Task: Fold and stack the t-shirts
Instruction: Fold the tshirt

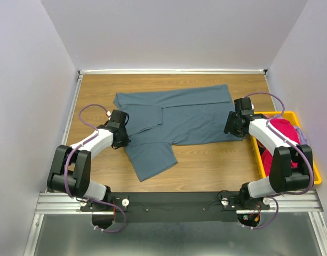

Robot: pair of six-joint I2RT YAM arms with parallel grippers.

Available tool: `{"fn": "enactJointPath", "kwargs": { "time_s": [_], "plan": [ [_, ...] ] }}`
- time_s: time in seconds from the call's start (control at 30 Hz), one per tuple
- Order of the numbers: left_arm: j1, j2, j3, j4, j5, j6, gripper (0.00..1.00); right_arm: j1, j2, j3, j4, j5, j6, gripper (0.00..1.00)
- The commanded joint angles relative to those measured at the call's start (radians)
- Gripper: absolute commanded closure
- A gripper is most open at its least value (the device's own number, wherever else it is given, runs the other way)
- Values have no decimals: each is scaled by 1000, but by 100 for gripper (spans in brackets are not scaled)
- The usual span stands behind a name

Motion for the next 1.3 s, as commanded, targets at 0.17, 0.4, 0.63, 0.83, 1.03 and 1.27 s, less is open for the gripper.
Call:
{"fn": "enactJointPath", "kwargs": {
  "time_s": [0.17,0.4,0.63,0.83,1.03,1.27],
  "plan": [
    [35,-34,9,-72,-46,26,100,-45,17,-31,-38,64,50,36],
    [89,-71,6,-66,-24,37,100,-77,49,-61,-36,53,93,39],
    [101,-71,-7,-52,-9,40,100,-100,47,-94,-9,41,114,41],
    [107,-68,-15,-43,-11,37,100,-146,44,-135,31,2,123,42],
    [110,-59,-20,-38,-5,40,100,-168,-6,-138,56,-30,136,46],
    [112,-60,-20,-38,-15,37,100,-175,-29,-117,57,-1,151,46]
  ]
}}
